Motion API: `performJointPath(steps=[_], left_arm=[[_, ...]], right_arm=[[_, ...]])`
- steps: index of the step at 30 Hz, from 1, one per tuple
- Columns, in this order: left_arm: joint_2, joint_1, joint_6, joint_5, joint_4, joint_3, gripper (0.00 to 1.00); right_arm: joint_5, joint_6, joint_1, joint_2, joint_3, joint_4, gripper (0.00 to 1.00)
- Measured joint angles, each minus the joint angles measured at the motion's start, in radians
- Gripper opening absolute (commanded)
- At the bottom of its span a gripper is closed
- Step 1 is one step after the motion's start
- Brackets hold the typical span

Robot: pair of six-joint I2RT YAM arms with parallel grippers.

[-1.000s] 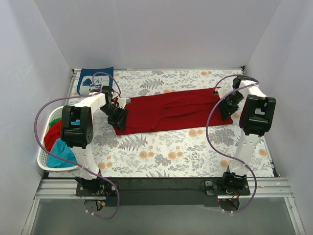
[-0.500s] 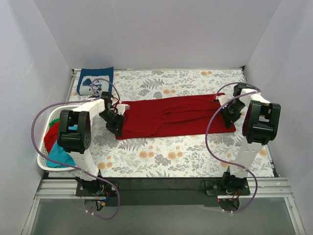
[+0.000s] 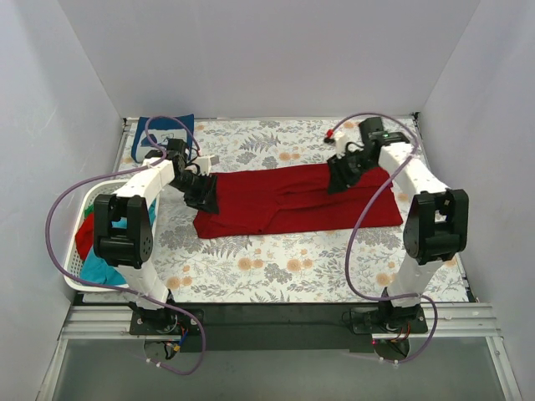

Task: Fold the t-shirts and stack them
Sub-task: Fold the tshirt

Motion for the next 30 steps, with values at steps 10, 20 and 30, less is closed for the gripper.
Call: performJointPath(steps=[10,20,30], left_arm=[[-0.014,0.003,-0.137,0.009,0.060,-0.083,0.42],[-0.094,0.008,-0.192,0.004,0.090,-0.120,0.43],[-0.104,0.010,-0.193,-0.020,0.090,-0.098,0.43]], right_arm=[[-0.037,0.313,0.431,-0.015,-0.189,0.319,0.54],[-0.005,0.518,0.586,0.068,-0.192,0.484,0.70],[0.029,0.650,0.589,0.203,-0.174,0.510,0.64]])
